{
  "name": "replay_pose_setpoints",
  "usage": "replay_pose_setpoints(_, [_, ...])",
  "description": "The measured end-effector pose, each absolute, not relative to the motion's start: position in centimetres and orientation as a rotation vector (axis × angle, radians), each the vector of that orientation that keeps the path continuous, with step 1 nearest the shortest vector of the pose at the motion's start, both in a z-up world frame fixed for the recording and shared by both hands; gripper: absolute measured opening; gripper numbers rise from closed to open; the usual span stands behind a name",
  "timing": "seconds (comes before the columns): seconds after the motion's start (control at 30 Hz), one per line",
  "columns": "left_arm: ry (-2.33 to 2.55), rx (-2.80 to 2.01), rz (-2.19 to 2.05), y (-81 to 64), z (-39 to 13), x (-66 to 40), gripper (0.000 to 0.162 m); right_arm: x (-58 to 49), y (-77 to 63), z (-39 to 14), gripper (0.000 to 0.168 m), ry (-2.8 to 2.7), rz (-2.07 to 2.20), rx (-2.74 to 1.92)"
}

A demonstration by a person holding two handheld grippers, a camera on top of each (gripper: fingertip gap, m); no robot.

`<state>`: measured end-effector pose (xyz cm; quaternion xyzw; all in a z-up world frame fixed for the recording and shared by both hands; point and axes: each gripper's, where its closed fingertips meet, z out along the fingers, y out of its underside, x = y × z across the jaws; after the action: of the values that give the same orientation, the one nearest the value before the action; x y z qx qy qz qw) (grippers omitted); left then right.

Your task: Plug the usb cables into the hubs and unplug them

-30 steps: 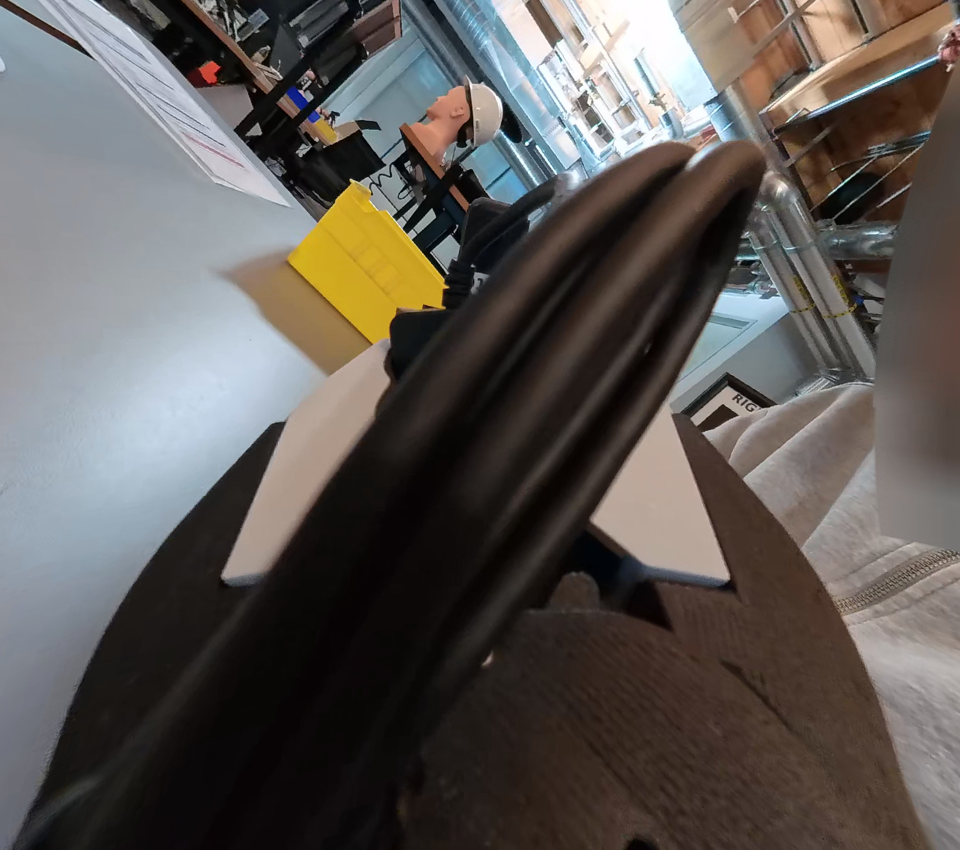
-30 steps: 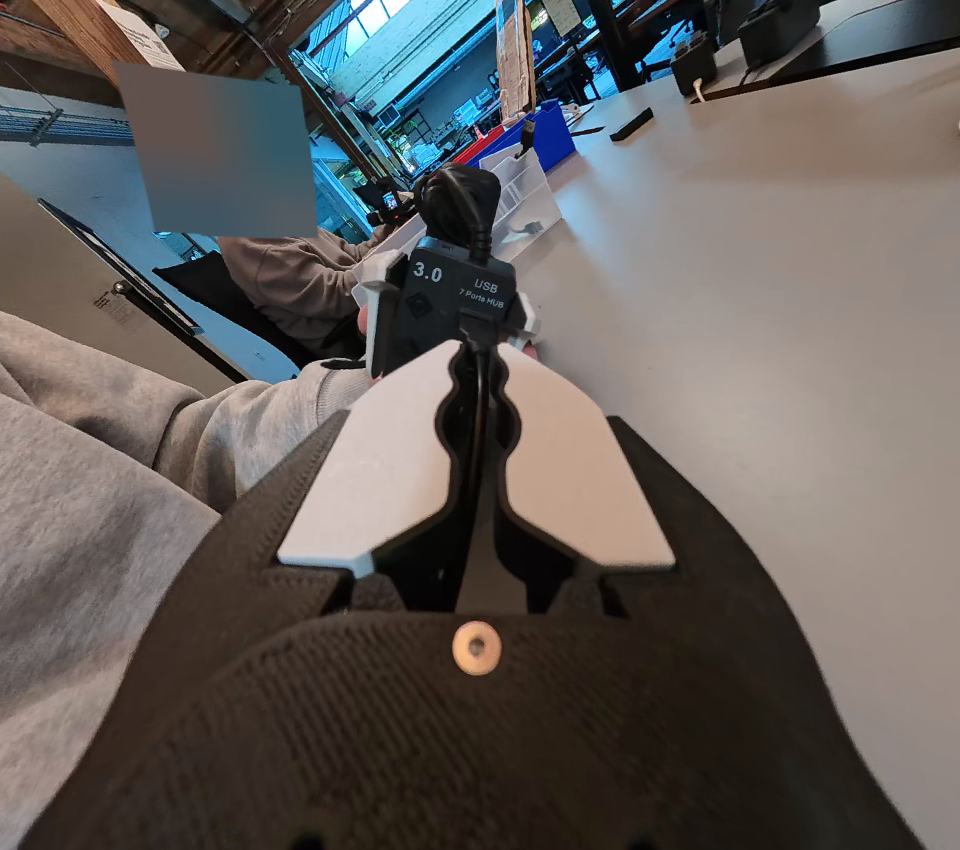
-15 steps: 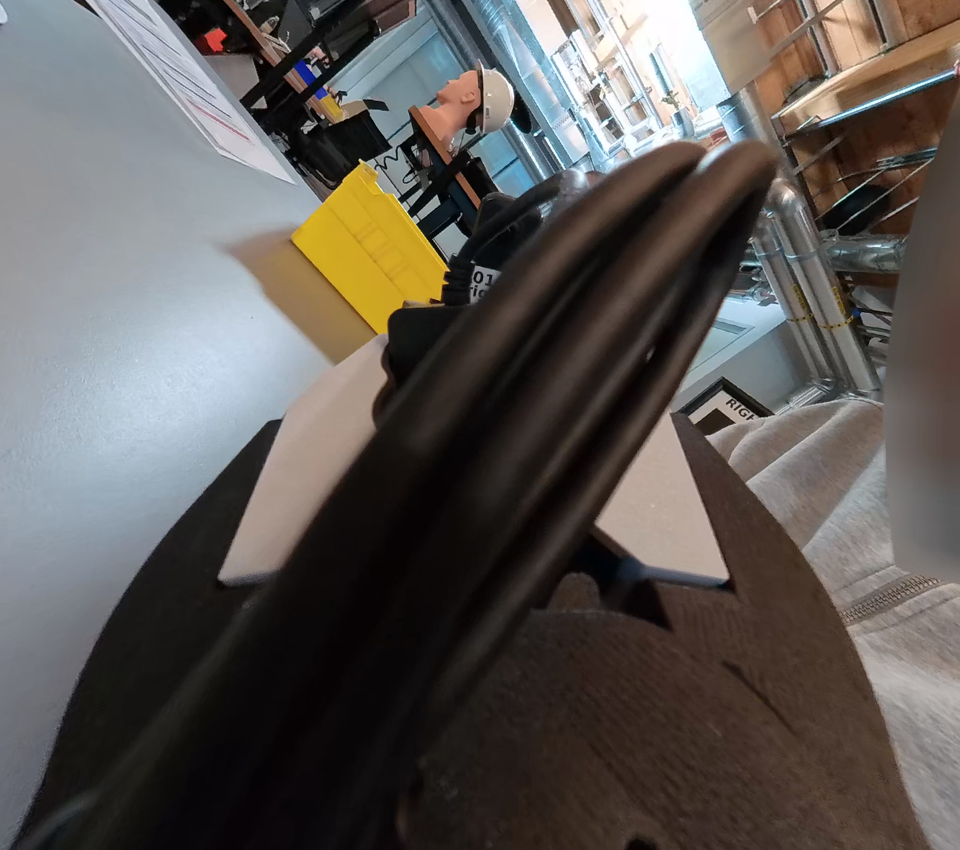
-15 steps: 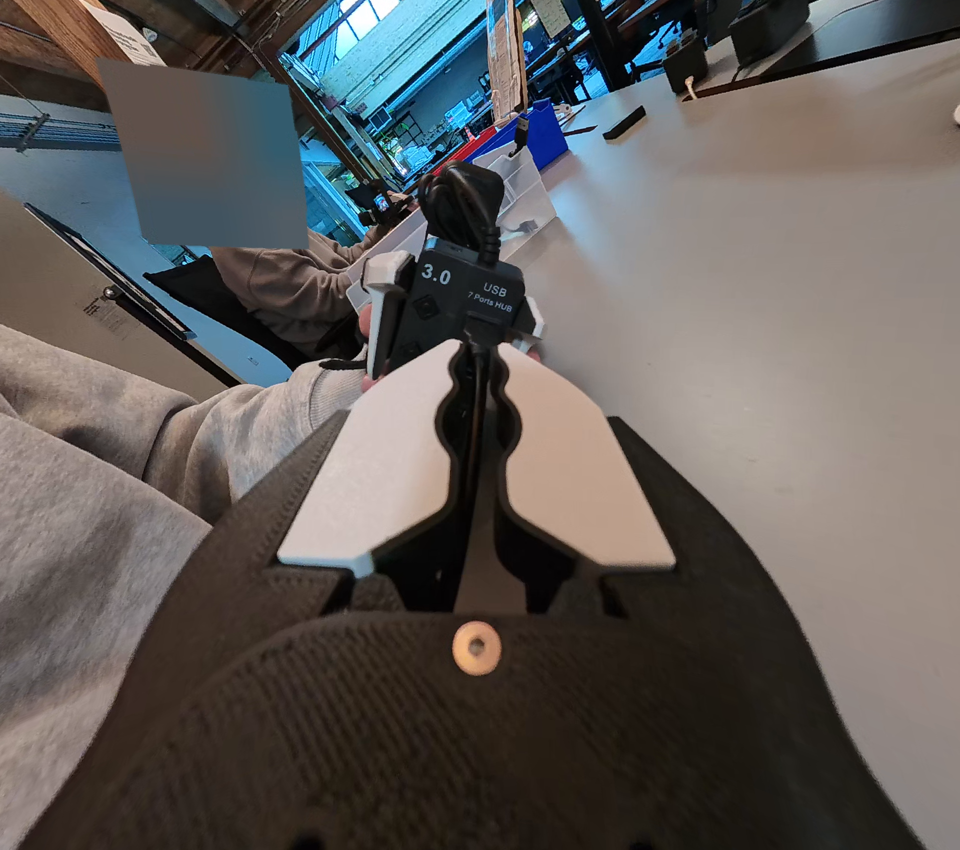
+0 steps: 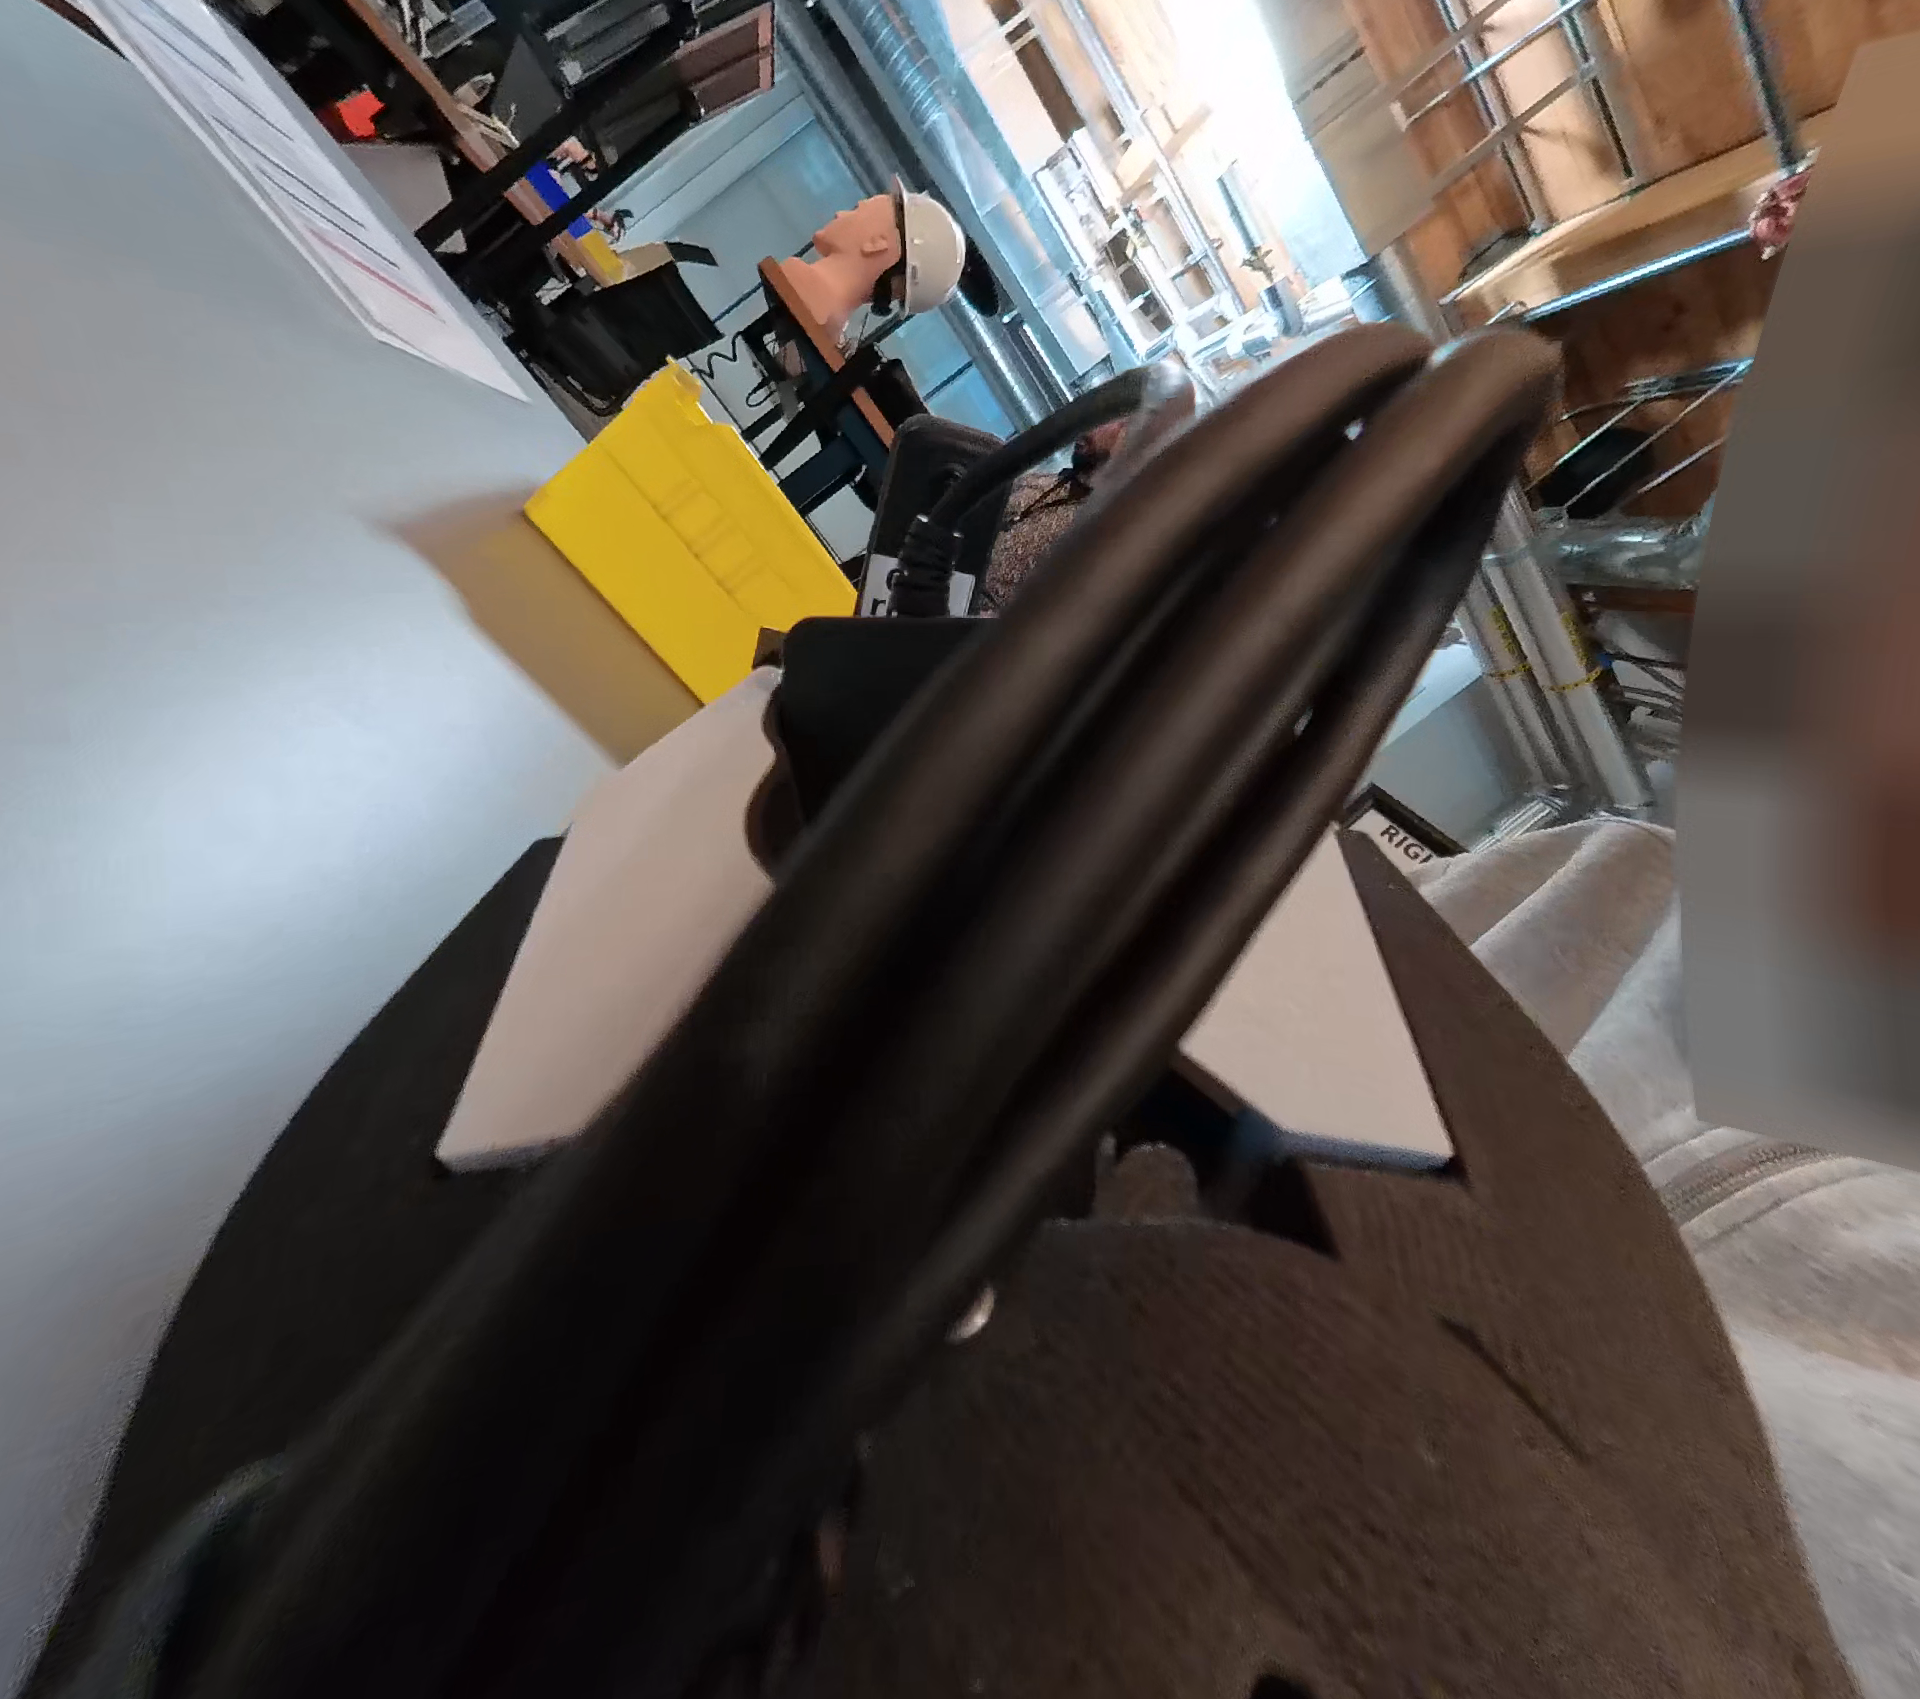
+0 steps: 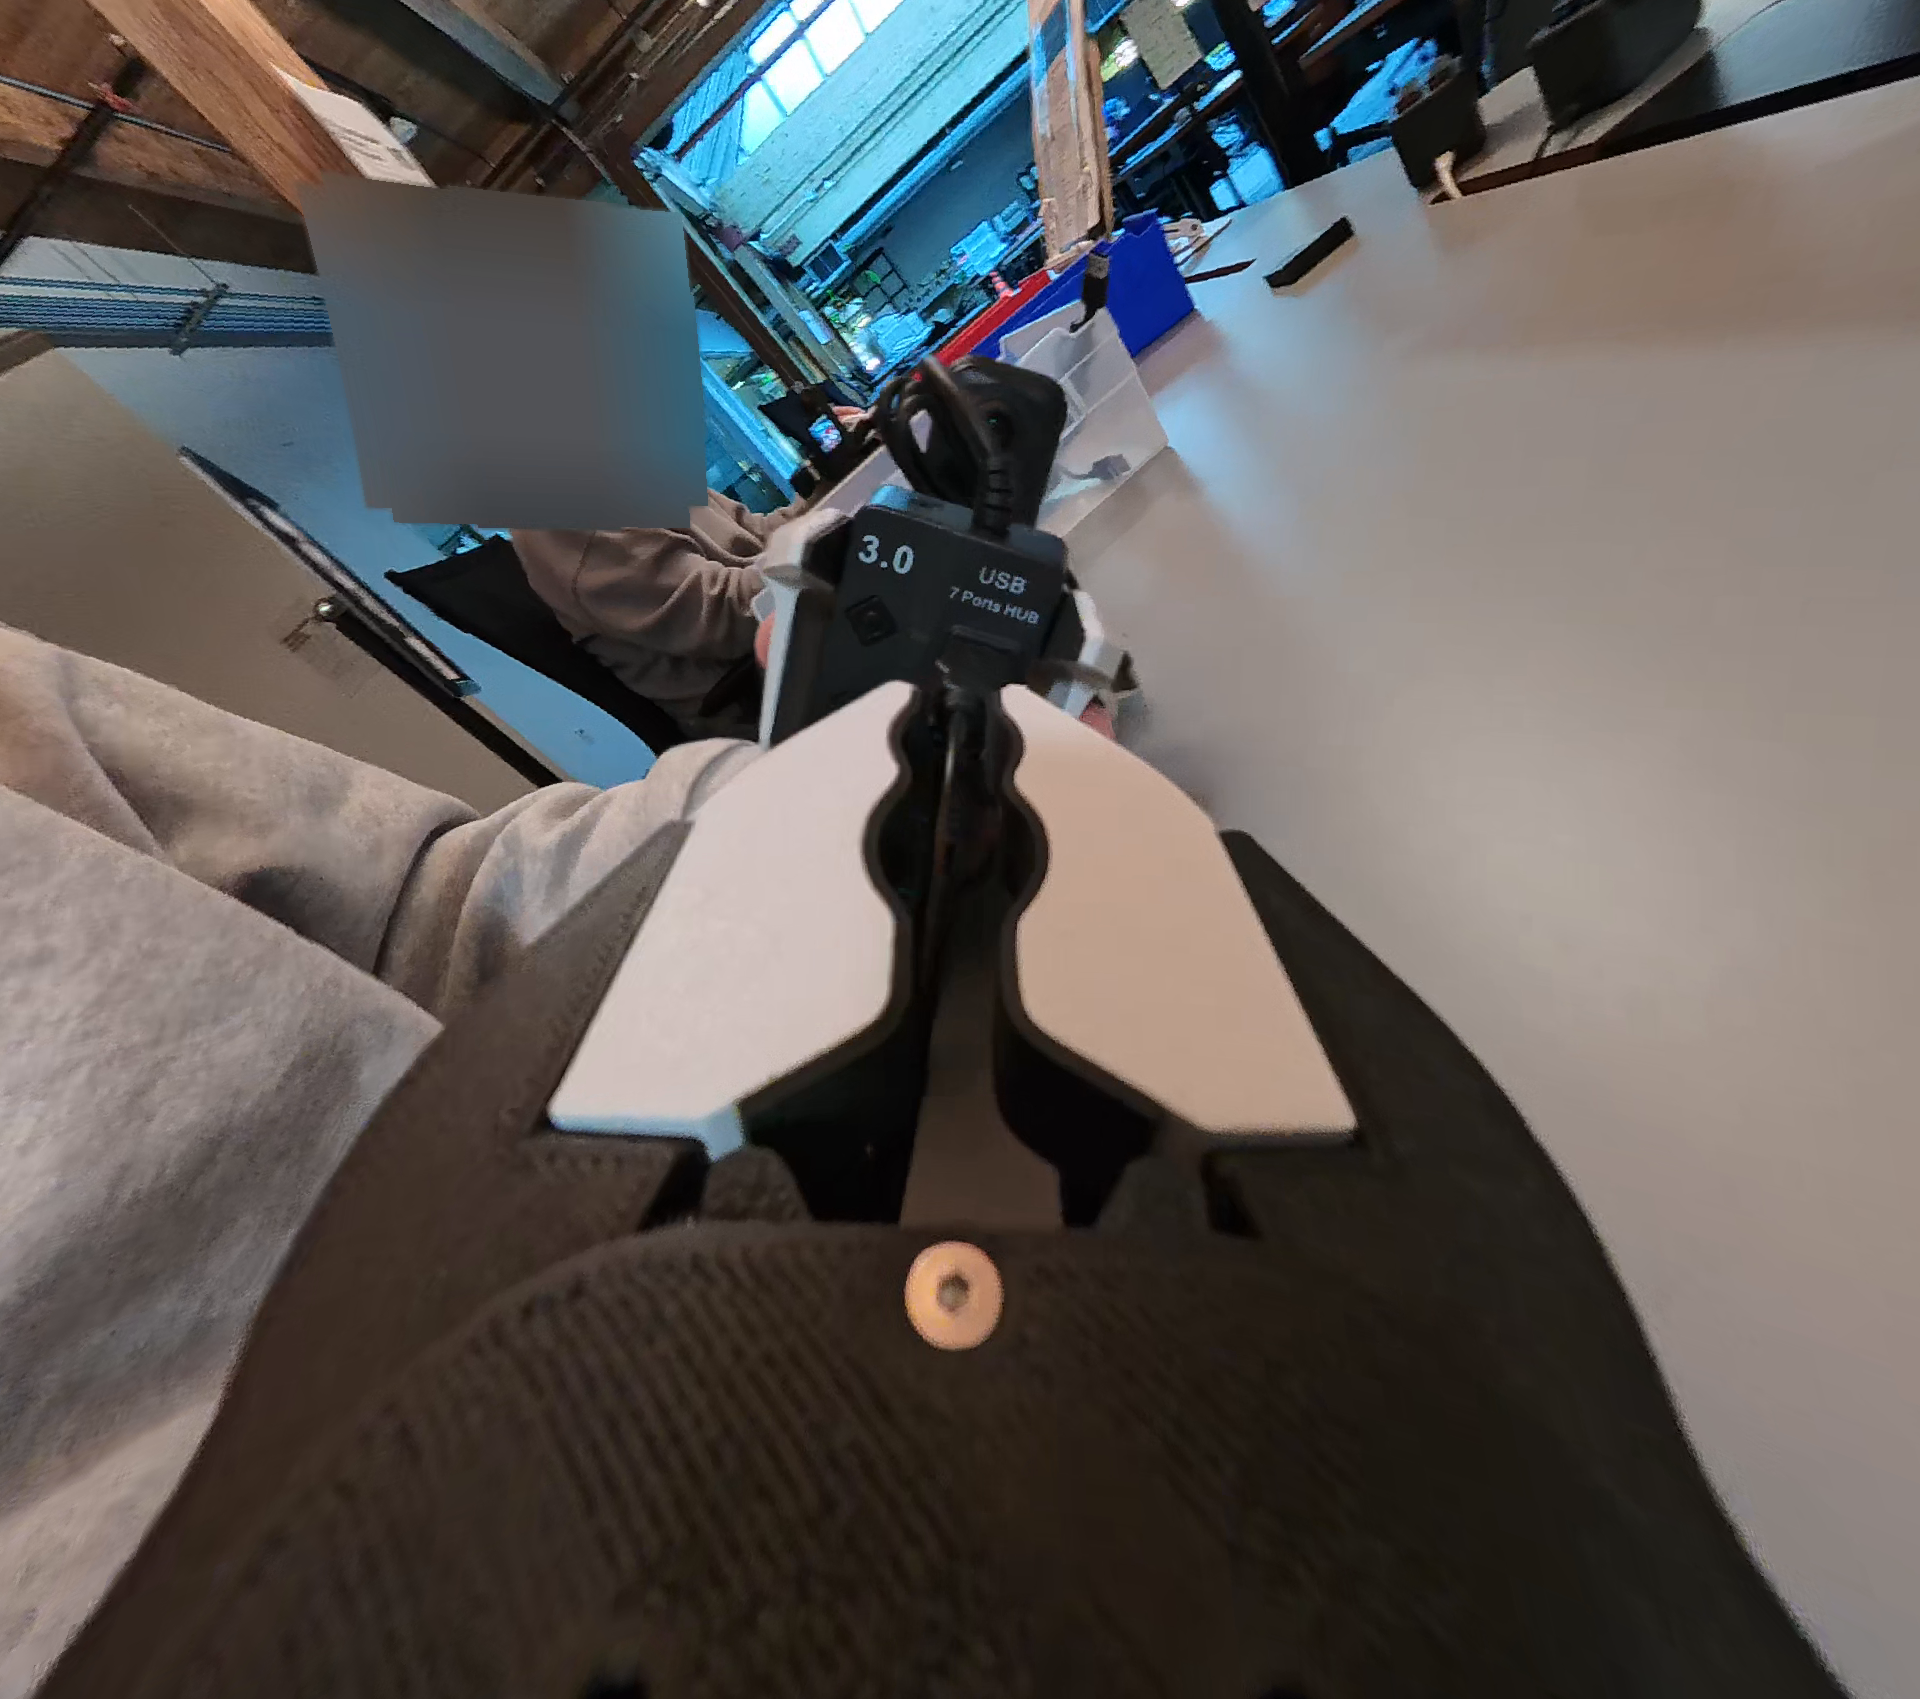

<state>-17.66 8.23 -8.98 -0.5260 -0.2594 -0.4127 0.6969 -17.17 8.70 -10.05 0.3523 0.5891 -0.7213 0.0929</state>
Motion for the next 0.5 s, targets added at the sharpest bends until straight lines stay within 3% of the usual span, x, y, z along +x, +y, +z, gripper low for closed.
replay_pose_setpoints(0.07, [-0.571,-1.184,-0.921,8.4,-8.9,-17.5,0.060,-17.1,9.1,-9.7,0.025,1.732,-2.149,1.016])
replay_pose_setpoints(0.23, [-0.577,-1.196,-0.920,8.4,-9.0,-17.5,0.060,-17.6,11.2,-7.6,0.032,1.826,-2.385,0.987])
replay_pose_setpoints(0.5, [-0.622,-1.198,-0.946,8.4,-9.5,-17.9,0.057,-16.6,9.2,-9.7,0.029,2.564,-2.338,0.641])
